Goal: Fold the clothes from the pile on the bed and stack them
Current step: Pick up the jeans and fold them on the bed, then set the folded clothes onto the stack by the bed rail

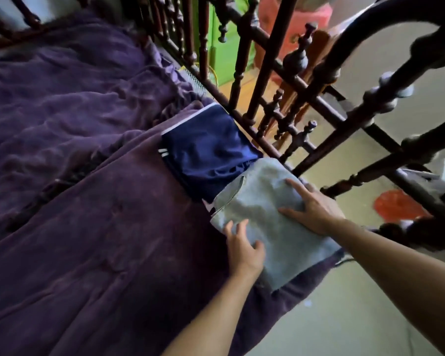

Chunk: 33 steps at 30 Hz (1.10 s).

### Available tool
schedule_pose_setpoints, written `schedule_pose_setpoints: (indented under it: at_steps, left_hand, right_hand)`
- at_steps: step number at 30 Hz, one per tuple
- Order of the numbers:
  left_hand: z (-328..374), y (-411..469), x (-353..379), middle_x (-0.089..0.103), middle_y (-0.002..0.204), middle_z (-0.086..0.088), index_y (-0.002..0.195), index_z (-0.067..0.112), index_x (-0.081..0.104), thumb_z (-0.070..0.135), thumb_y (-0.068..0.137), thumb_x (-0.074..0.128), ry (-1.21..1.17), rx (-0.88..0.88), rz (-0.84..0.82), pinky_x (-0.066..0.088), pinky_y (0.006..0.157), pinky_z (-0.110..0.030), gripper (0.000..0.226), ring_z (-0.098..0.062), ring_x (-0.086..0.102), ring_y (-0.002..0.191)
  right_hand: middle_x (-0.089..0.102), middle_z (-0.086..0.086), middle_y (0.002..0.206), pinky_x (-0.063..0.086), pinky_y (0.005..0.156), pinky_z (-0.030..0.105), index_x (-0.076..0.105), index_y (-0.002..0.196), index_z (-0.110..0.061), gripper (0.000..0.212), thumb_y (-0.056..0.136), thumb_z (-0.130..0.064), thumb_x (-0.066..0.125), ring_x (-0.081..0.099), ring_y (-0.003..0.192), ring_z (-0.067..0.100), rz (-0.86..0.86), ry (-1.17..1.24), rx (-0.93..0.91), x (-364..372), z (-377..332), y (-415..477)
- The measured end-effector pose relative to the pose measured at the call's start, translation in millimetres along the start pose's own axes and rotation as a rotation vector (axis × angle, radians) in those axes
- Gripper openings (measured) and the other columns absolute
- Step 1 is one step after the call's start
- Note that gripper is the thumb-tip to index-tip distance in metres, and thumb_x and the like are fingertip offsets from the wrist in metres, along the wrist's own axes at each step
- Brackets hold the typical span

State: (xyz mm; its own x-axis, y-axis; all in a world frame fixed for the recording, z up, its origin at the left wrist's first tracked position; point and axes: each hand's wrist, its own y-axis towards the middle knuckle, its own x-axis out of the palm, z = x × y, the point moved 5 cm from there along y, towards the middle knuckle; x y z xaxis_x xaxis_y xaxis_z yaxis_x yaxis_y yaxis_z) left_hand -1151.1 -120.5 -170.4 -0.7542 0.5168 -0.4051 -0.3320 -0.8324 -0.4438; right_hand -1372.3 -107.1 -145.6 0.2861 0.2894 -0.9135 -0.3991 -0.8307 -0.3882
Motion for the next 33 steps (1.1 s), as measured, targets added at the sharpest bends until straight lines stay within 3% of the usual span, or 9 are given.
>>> schedule_pose_setpoints:
  at_steps: [3, 7, 10, 13, 15, 18, 24, 33]
  left_hand:
    - [-23, 15, 34, 0.004, 0.157, -0.012, 0.15, 0.02, 0.022, 0.03, 0.089, 0.06, 0.296, 0.025, -0.219, 0.024, 0.113, -0.029, 0.073, -0.028, 0.024, 0.14]
    - [-50, 14, 54, -0.017, 0.158, -0.011, 0.152, 0.026, -0.001, 0.045, 0.095, 0.045, 0.757, 0.059, -0.354, 0.035, 0.101, -0.044, 0.076, -0.036, 0.03, 0.131]
    - [-53, 17, 53, -0.017, 0.158, -0.012, 0.152, 0.026, -0.002, 0.044, 0.096, 0.042, 0.893, 0.078, -0.388, 0.035, 0.099, -0.046, 0.073, -0.036, 0.032, 0.129]
    - [-47, 13, 37, 0.005, 0.157, -0.013, 0.148, 0.024, 0.018, 0.04, 0.095, 0.044, 0.939, 0.066, -0.39, 0.034, 0.101, -0.046, 0.061, -0.034, 0.034, 0.129]
    - [-39, 5, 20, 0.032, 0.144, -0.012, 0.136, 0.021, 0.038, 0.037, 0.095, 0.045, 0.957, 0.042, -0.338, 0.034, 0.099, -0.044, 0.045, -0.031, 0.038, 0.126]
    - [-35, -22, -15, 0.048, 0.13, -0.007, 0.125, 0.019, 0.048, 0.034, 0.096, 0.044, 0.929, -0.057, -0.228, 0.036, 0.097, -0.042, 0.033, -0.028, 0.044, 0.122]
    - [-60, -130, -82, 0.055, 0.122, -0.003, 0.119, 0.02, 0.053, 0.033, 0.095, 0.042, 0.823, -0.24, 0.005, 0.043, 0.091, -0.037, 0.029, -0.026, 0.054, 0.114]
    - [-103, -332, -207, 0.061, 0.112, -0.001, 0.11, 0.023, 0.058, 0.035, 0.093, 0.044, 0.673, -0.493, 0.495, 0.048, 0.081, -0.035, 0.025, -0.025, 0.061, 0.103]
  right_hand:
    - [0.014, 0.003, 0.158, 0.038, 0.103, 0.04, 0.009, 0.15, -0.043, 0.077, 0.087, -0.065, 0.047, 0.025, 0.14, 0.027, -0.072, -0.187, -0.024, 28, 9, 16]
    - [-0.01, 0.011, 0.159, 0.027, 0.105, 0.048, -0.011, 0.149, -0.038, 0.069, 0.095, -0.057, 0.026, -0.001, 0.146, 0.033, -0.147, -0.312, -0.097, 76, 7, 1]
    - [-0.014, 0.014, 0.158, 0.029, 0.104, 0.052, -0.014, 0.15, -0.033, 0.067, 0.097, -0.054, 0.023, -0.005, 0.146, 0.036, -0.177, -0.332, -0.102, 82, 6, 3]
    - [-0.009, 0.016, 0.157, 0.033, 0.101, 0.052, -0.007, 0.151, -0.03, 0.07, 0.097, -0.051, 0.032, -0.001, 0.143, 0.039, -0.244, -0.359, -0.121, 74, 3, 5]
    - [0.008, 0.018, 0.151, 0.038, 0.097, 0.048, 0.012, 0.149, -0.026, 0.065, 0.095, -0.047, 0.041, 0.017, 0.136, 0.039, -0.22, -0.393, -0.153, 62, -4, 3]
    - [0.034, 0.012, 0.141, 0.039, 0.096, 0.043, 0.041, 0.136, -0.021, 0.047, 0.093, -0.04, 0.043, 0.035, 0.126, 0.032, -0.198, -0.466, -0.312, 45, -26, -12]
    - [0.041, 0.005, 0.14, 0.036, 0.099, 0.04, 0.045, 0.134, -0.022, 0.042, 0.094, -0.034, 0.042, 0.039, 0.127, 0.027, -0.186, -0.421, -0.688, 30, -114, -85]
    - [0.049, 0.004, 0.129, 0.038, 0.095, 0.038, 0.055, 0.123, -0.019, 0.034, 0.094, -0.032, 0.043, 0.044, 0.122, 0.025, -0.034, -0.455, -1.23, 3, -304, -224]
